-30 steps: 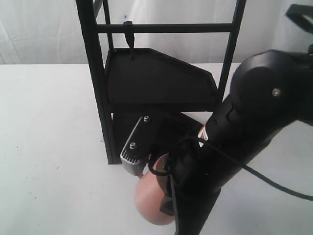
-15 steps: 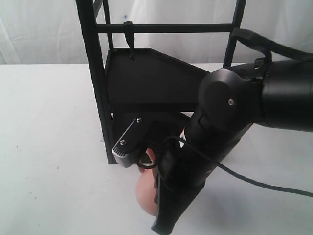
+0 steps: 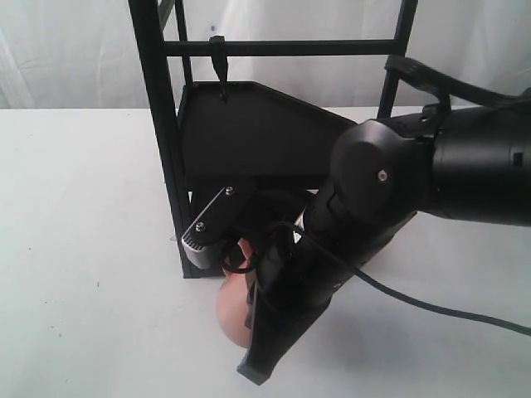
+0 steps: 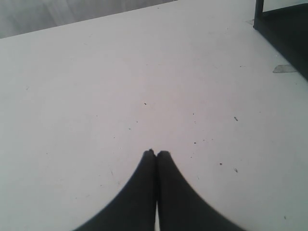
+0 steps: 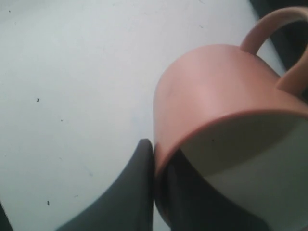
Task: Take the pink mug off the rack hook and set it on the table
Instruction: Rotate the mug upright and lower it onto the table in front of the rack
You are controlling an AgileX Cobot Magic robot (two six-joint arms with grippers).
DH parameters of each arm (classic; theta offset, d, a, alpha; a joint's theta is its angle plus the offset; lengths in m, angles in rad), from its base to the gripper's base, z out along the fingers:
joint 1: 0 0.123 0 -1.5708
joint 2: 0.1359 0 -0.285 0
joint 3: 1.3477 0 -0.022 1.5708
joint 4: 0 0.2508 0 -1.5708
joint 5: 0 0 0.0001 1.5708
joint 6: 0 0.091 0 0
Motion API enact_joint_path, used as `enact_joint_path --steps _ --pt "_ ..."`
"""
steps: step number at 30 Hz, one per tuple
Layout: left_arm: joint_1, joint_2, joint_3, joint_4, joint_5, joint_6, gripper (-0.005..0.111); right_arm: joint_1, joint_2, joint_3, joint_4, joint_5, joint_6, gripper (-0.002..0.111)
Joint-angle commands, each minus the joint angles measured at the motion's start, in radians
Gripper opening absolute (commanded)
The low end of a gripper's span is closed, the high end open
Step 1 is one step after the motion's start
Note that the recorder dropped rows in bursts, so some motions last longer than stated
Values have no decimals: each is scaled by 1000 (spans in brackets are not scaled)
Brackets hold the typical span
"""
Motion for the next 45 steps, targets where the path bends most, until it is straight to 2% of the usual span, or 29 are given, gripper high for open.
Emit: enact_joint_path --steps 1,19,30,45 --pt "-6 -5 3 -8 -2 3 0 2 19 -6 11 2 -30 0" --pt "-6 -5 3 -8 -2 3 0 2 76 -6 15 5 -30 0" --pt "-6 -5 3 -8 -2 3 0 2 76 -6 15 -1 -30 19" --pt "-6 -5 3 -8 -2 3 0 2 76 -15 15 0 -16 19"
